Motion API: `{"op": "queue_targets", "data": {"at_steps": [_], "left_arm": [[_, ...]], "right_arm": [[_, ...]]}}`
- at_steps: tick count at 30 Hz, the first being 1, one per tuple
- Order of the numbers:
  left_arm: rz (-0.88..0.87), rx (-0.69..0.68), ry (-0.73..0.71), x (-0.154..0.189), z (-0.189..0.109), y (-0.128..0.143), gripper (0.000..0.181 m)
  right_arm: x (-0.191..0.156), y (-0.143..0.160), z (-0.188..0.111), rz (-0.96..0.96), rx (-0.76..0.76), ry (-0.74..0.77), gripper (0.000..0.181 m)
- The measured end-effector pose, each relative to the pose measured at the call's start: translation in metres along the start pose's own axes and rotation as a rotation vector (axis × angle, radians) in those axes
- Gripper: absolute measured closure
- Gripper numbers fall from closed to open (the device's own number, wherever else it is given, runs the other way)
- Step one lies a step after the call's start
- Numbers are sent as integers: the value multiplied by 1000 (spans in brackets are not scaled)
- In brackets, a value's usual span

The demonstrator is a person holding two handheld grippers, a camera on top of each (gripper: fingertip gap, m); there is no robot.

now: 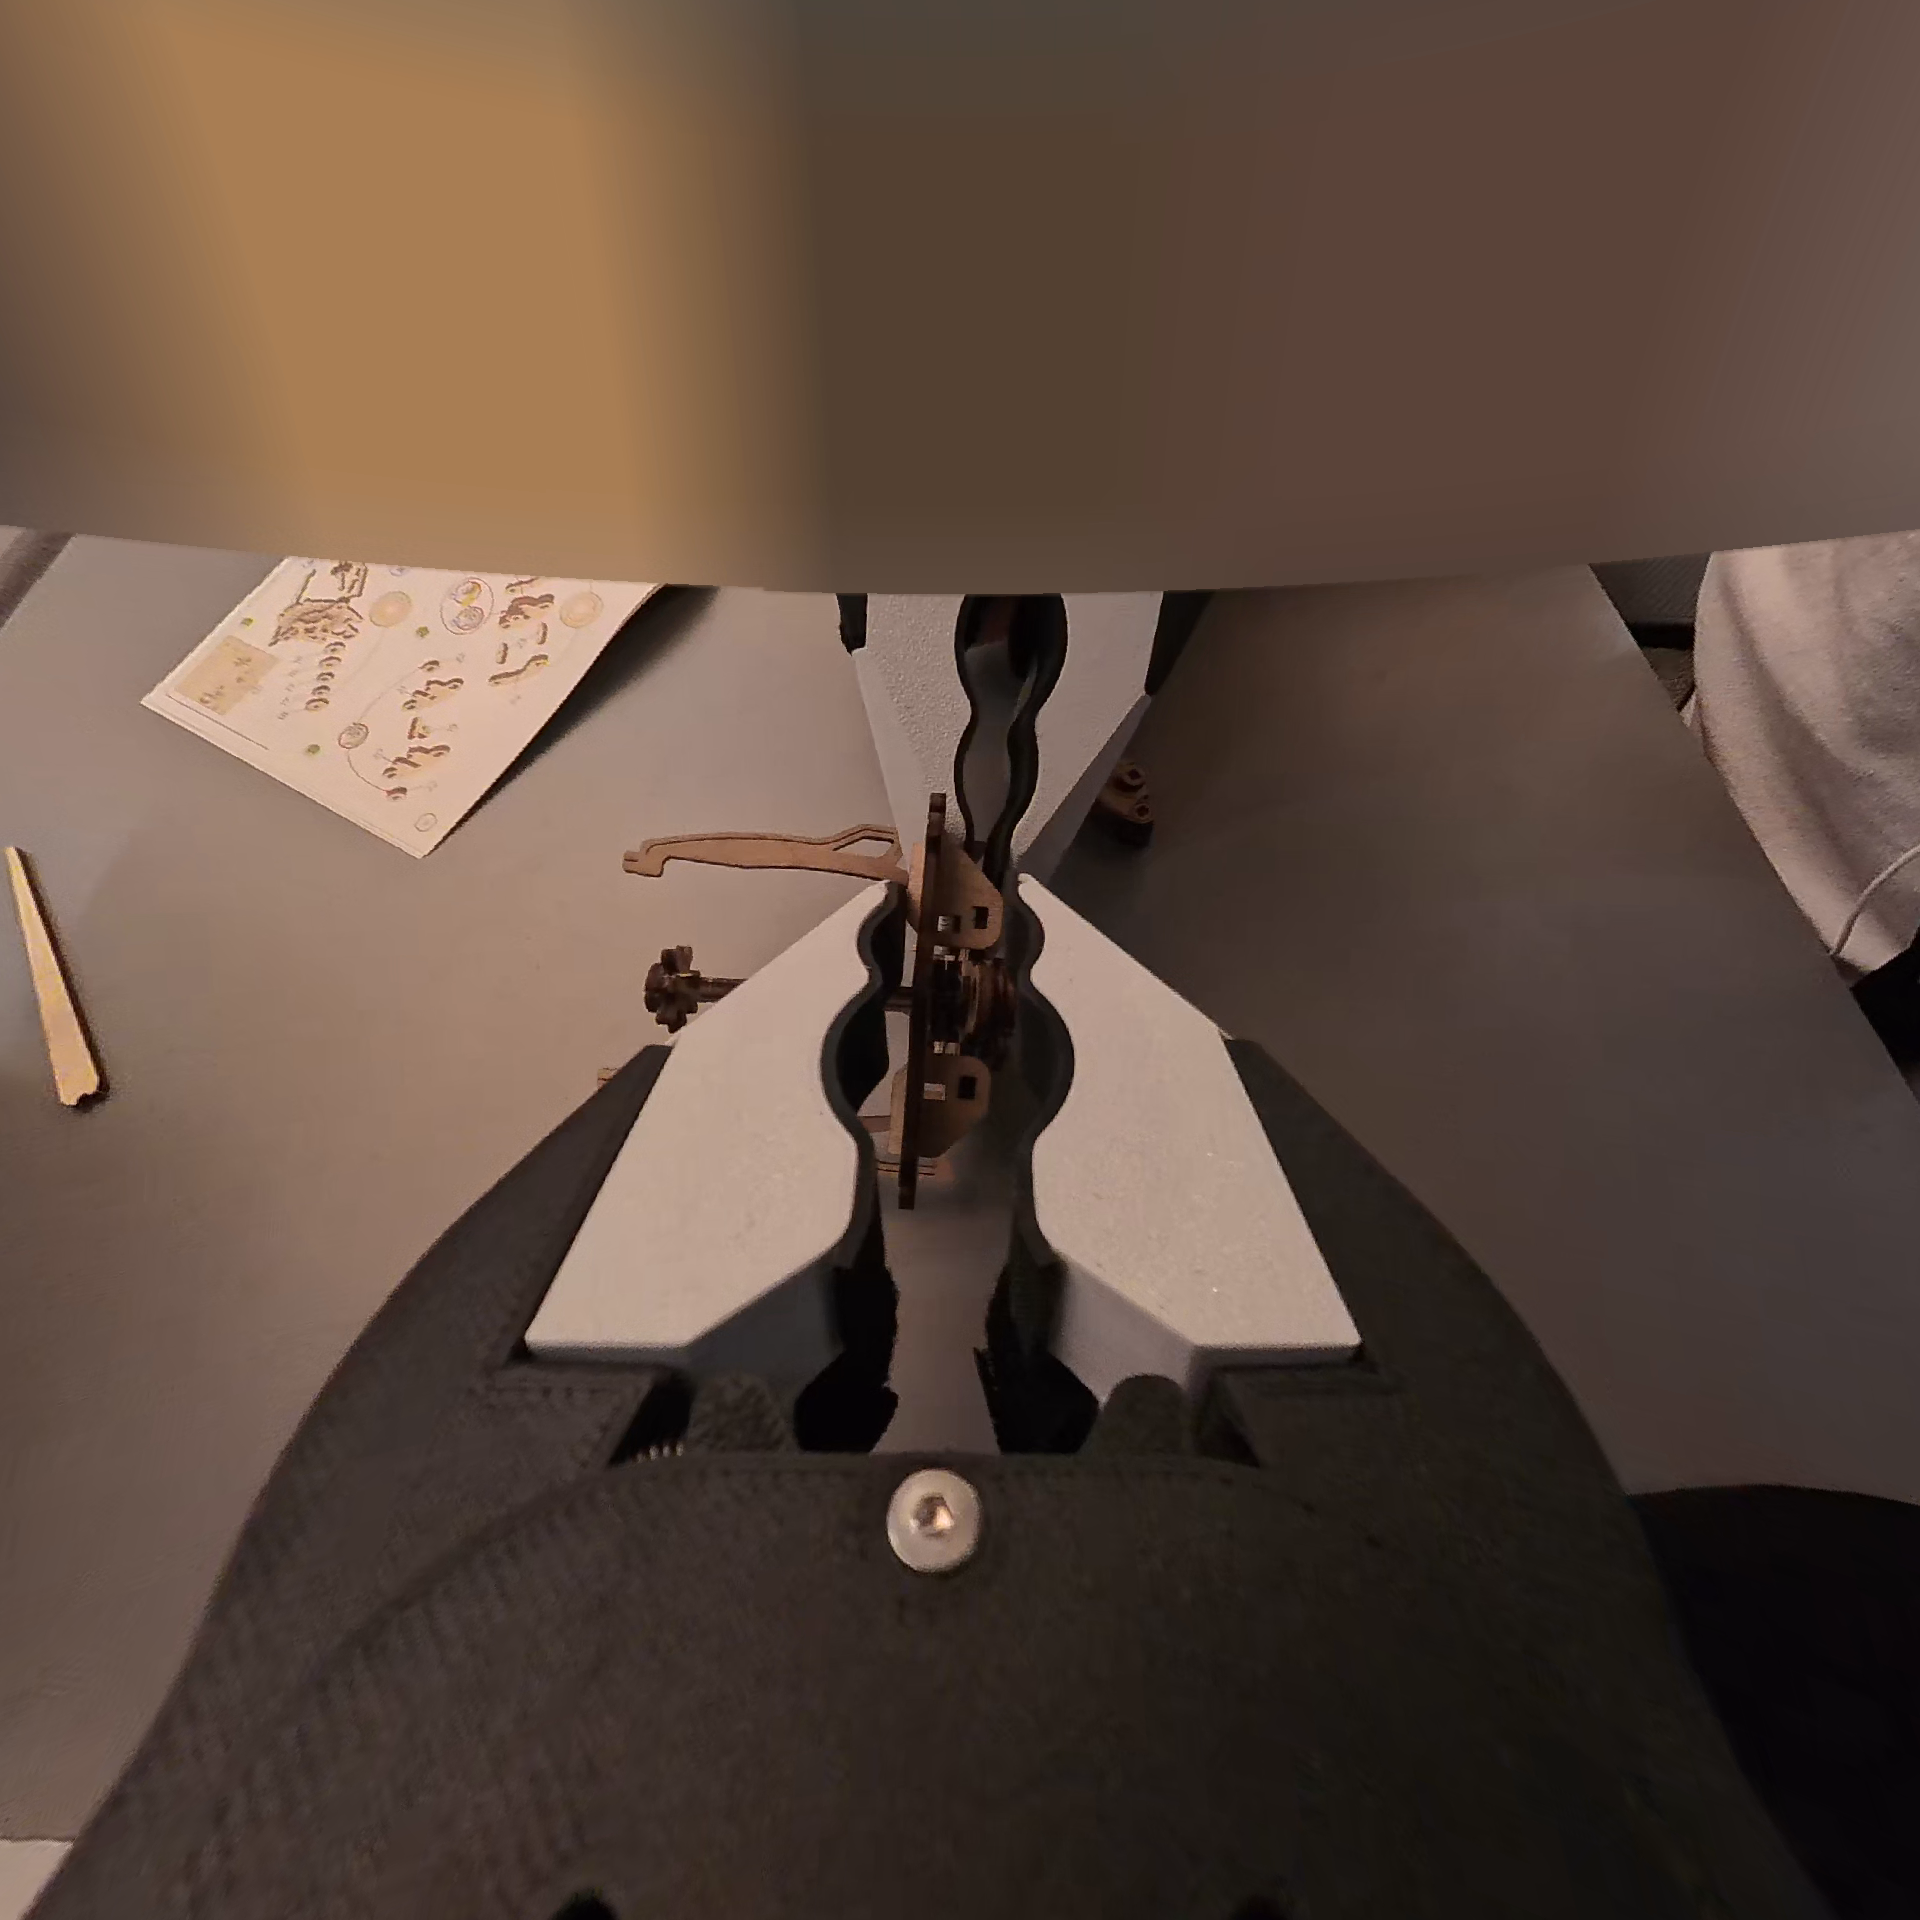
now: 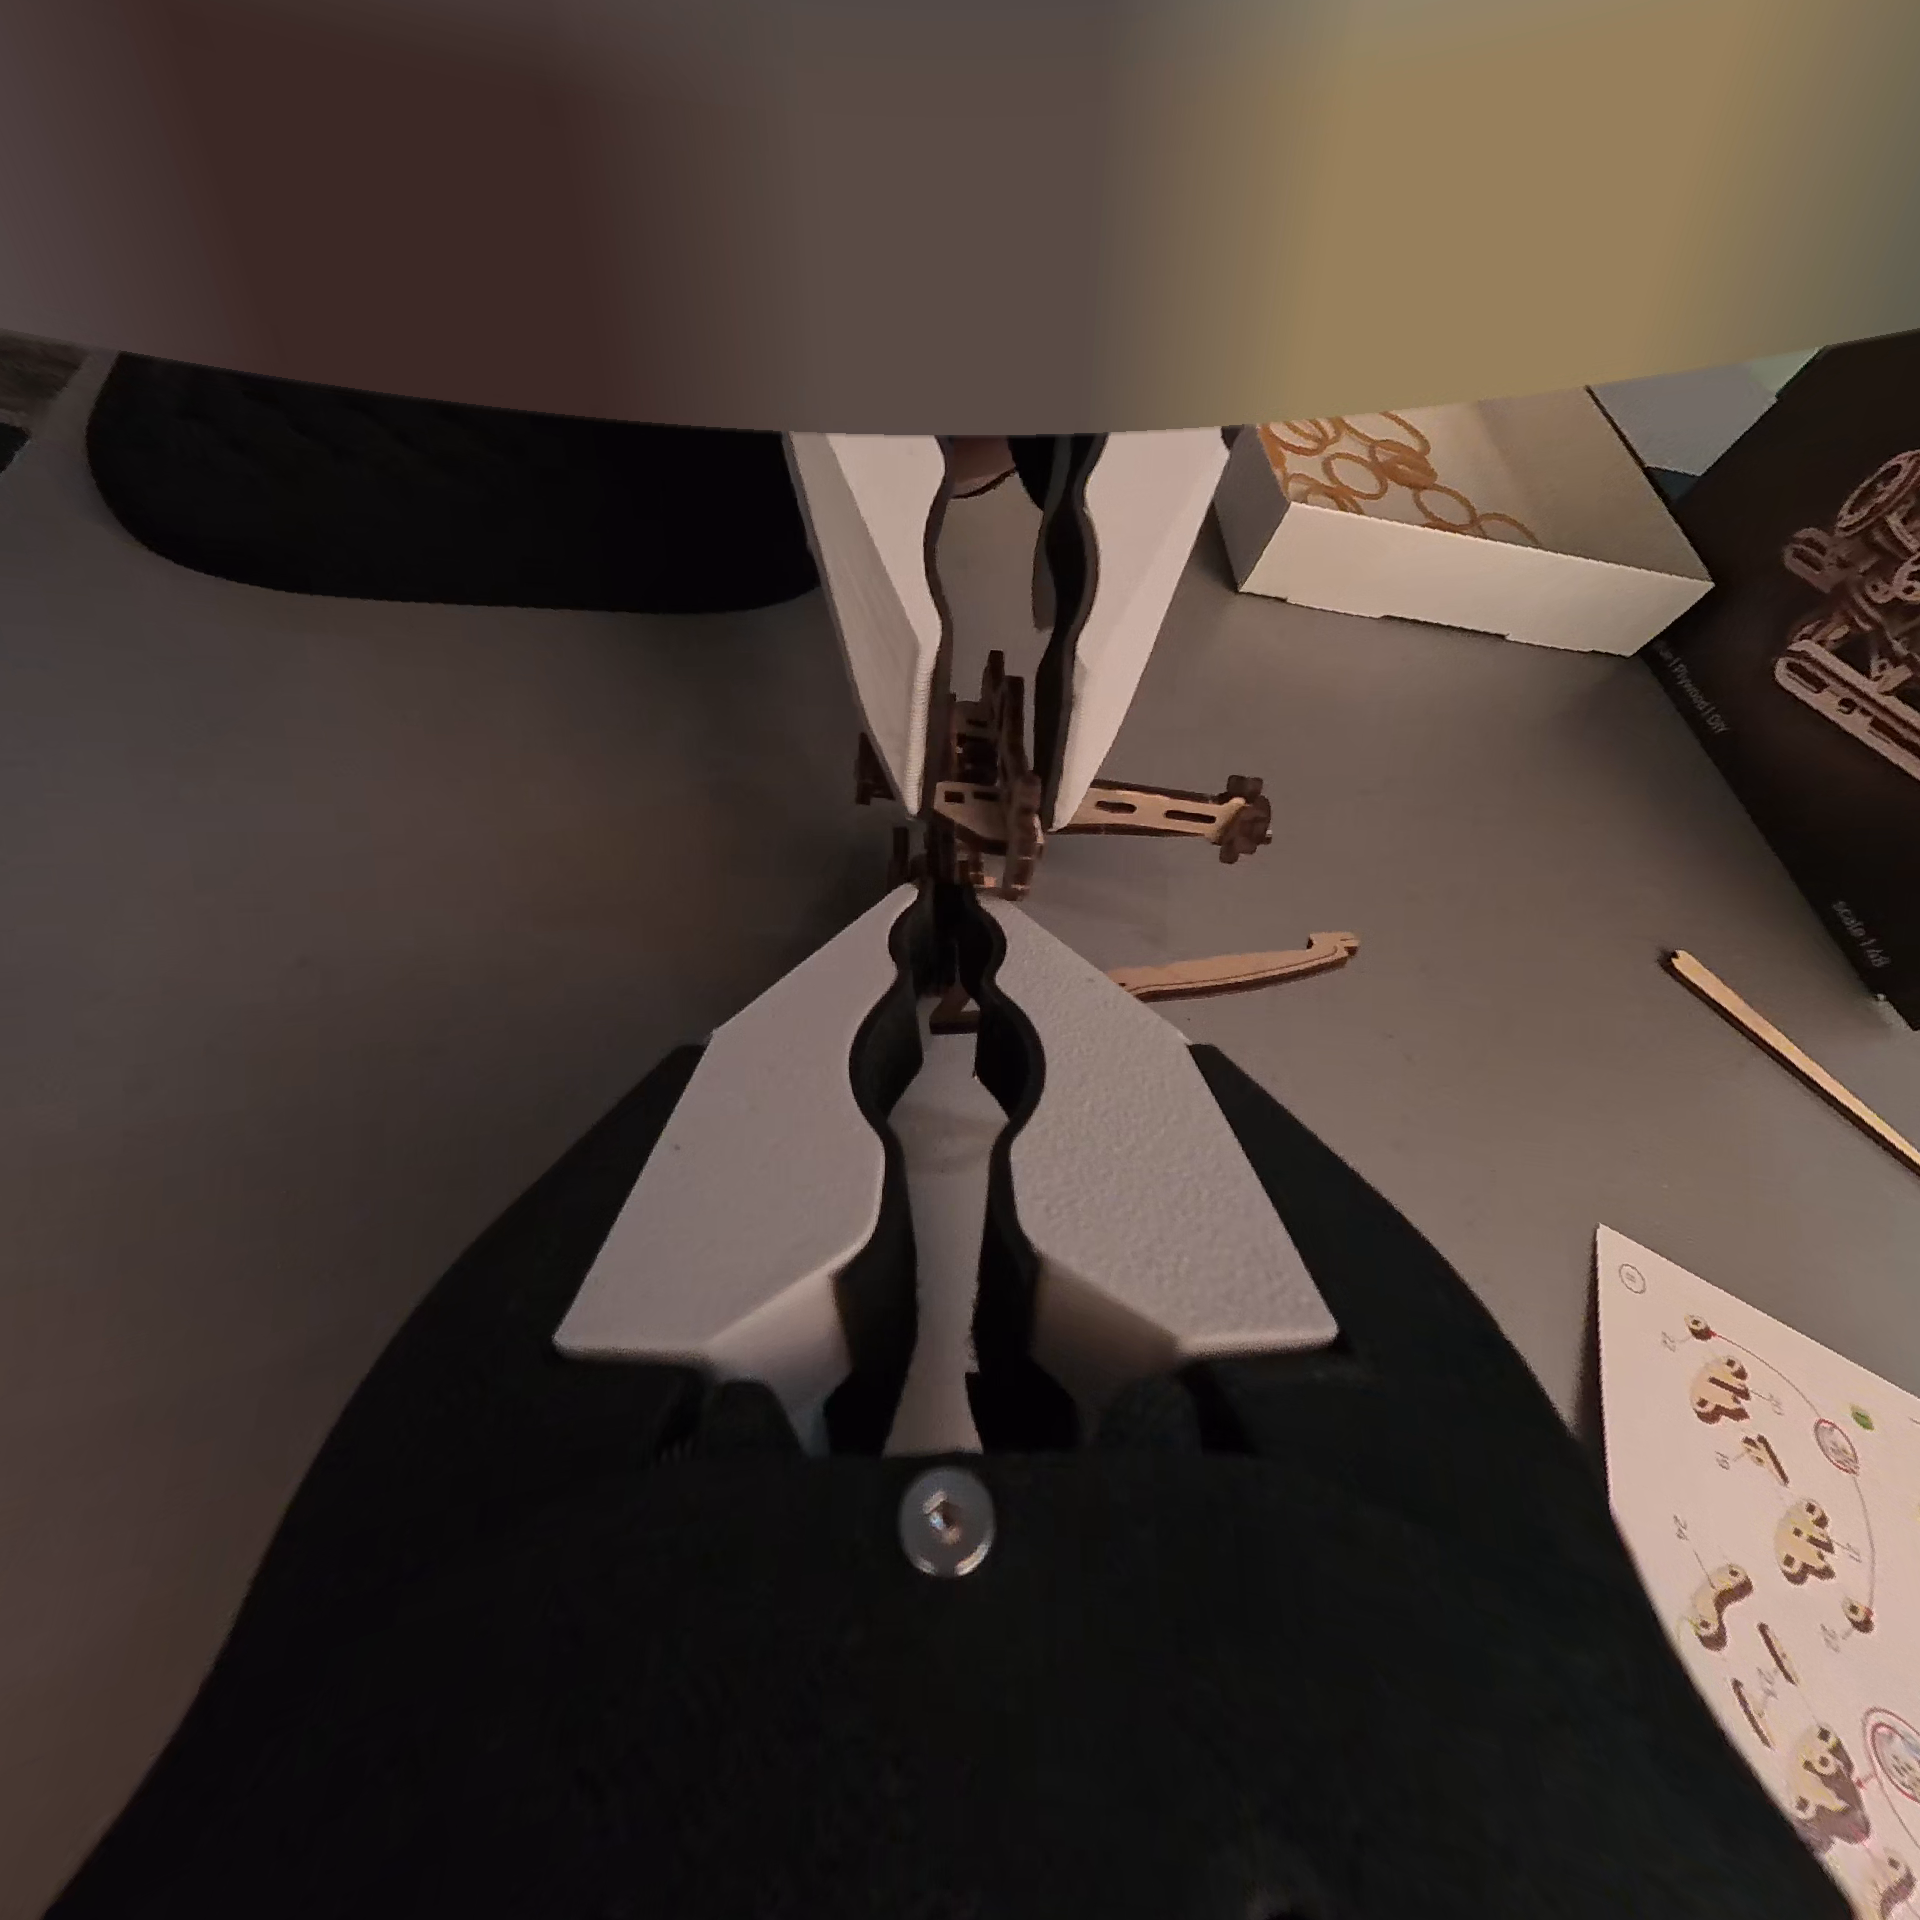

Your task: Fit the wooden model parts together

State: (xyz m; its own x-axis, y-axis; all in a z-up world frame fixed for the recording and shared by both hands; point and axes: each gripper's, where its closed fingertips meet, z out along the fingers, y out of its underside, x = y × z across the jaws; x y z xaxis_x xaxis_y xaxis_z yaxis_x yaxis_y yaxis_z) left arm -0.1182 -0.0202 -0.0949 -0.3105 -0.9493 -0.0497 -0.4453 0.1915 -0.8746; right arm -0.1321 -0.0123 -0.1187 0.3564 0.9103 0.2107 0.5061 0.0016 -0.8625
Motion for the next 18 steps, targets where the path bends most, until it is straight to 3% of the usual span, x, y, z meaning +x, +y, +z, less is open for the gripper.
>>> {"op": "queue_targets", "data": {"at_steps": [18], "left_arm": [[-19, 10, -16, -3, 1, 1, 165]], "right_arm": [[2, 0, -1, 10, -3, 12, 179]]}}
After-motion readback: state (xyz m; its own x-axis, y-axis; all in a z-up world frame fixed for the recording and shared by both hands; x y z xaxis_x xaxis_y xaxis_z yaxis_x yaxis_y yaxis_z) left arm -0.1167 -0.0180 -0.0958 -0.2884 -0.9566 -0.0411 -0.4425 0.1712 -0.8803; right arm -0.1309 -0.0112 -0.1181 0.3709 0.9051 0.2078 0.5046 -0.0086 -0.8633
